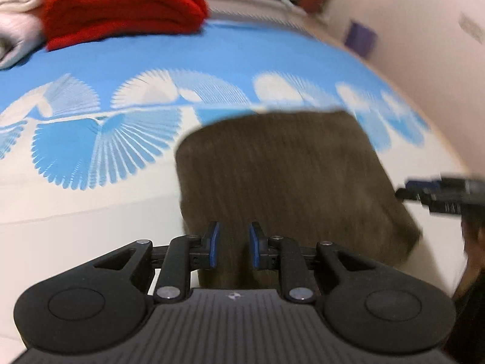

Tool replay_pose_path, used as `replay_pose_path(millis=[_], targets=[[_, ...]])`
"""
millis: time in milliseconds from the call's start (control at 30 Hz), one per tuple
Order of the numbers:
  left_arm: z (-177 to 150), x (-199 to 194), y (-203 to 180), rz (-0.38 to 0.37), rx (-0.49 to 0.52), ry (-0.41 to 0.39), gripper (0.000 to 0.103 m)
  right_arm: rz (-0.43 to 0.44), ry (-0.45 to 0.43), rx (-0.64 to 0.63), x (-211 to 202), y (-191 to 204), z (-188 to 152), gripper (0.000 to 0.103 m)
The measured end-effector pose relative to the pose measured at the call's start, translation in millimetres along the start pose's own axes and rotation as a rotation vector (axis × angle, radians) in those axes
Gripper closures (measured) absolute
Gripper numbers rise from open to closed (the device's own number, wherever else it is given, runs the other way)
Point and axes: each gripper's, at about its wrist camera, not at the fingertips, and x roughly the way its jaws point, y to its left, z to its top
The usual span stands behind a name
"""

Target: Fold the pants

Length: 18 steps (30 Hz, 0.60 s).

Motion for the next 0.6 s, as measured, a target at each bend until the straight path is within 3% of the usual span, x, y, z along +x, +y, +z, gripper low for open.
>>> replay_pose_path(millis=[200, 267, 367, 400, 467, 533, 600], targets=[[14, 13, -13, 0.034, -0.022, -0.042, 0.081, -0.064, -0.159, 0.080, 0, -10, 24, 0.052], [15, 29, -18, 0.060, -0.013, 0.014, 0.080, -0.096, -0.203, 0.108, 8, -10, 35, 0.052], [4, 58, -23, 0.152, 0.020, 0.202, 0.078, -0.133, -0.233, 0.107, 27, -5, 51, 0.052], [3, 62, -23, 0.166, 0.013, 0.226, 0.078, -0.142, -0.235, 0.102, 35, -3, 54, 0.052], [8, 57, -24, 0.174, 0.000, 0.208, 0.078, -0.162, -0.216, 0.089, 56, 2, 62, 0.052], [16, 46, -29, 0.180, 0.016, 0.142, 0.076, -0.188, -0.173, 0.087, 75, 4, 67, 0.052], [22, 35, -34, 0.191, 0.045, 0.067, 0.066, -0.196, -0.118, 0.098, 91, 4, 72, 0.051]])
